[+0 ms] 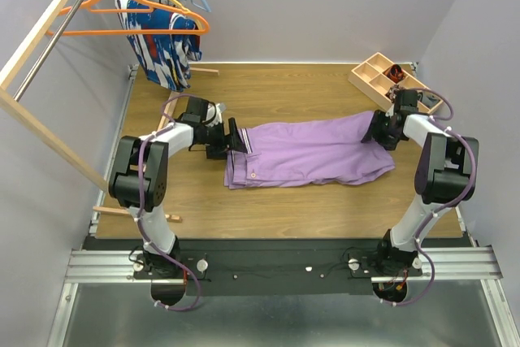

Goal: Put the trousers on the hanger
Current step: Fold the trousers

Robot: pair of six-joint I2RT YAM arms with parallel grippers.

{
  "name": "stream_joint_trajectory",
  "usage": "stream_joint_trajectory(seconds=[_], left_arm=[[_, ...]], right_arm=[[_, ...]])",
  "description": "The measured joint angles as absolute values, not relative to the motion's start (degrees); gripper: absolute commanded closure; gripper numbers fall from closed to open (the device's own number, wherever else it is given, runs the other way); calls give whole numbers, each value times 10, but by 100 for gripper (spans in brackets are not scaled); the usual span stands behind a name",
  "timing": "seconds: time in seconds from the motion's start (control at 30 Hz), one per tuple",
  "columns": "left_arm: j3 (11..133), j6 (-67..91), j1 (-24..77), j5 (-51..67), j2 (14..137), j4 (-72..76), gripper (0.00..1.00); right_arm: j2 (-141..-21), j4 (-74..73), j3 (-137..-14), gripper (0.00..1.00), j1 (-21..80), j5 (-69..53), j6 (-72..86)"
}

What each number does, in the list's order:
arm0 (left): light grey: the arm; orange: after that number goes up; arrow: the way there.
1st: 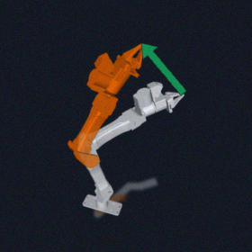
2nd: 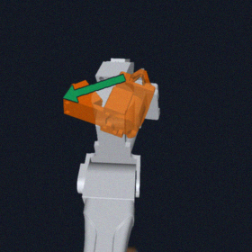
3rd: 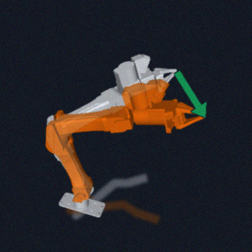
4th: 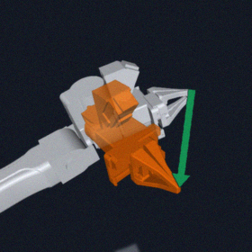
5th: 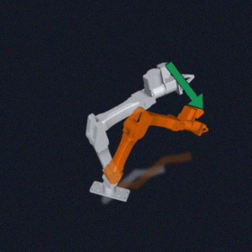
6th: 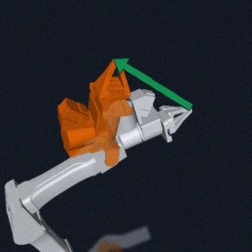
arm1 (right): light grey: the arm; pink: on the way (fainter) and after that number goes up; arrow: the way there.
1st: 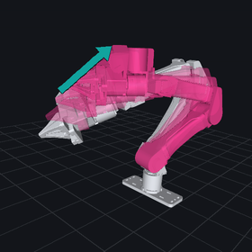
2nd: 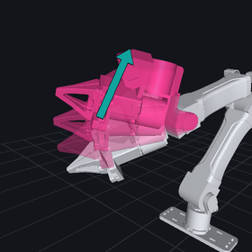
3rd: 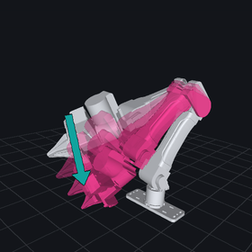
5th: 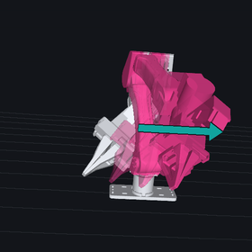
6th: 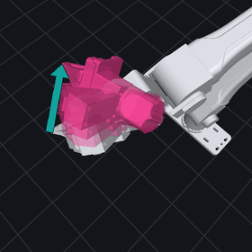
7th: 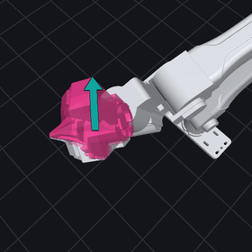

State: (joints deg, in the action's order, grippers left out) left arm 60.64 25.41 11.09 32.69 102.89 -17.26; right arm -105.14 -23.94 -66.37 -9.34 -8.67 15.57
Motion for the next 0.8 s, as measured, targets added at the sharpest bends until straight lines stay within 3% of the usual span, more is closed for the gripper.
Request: stream_joint_trajectory(seconds=[0.2,0.3,0.33,0.4,0.43,0.53,0.8], left_arm=[[647,272,138,355,1074,-142,8],[670,278,154,363,1096,-129,24],[675,278,158,363,1102,-127,39],[687,280,164,366,1118,-119,58],[690,276,164,362,1122,-119,77],[700,276,165,354,1144,-120,100],[801,256,169,340,1201,-176,100]], right_arm=[[-1042,-234,-651,29,-93,-94,153],[-1037,-228,-644,29,-93,-97,151],[-1036,-225,-642,29,-93,-98,150],[-1033,-220,-637,29,-93,-98,149],[-1031,-216,-634,29,-93,-99,149],[-1027,-210,-628,29,-94,-100,149],[-1009,-195,-601,29,-94,-104,149]])
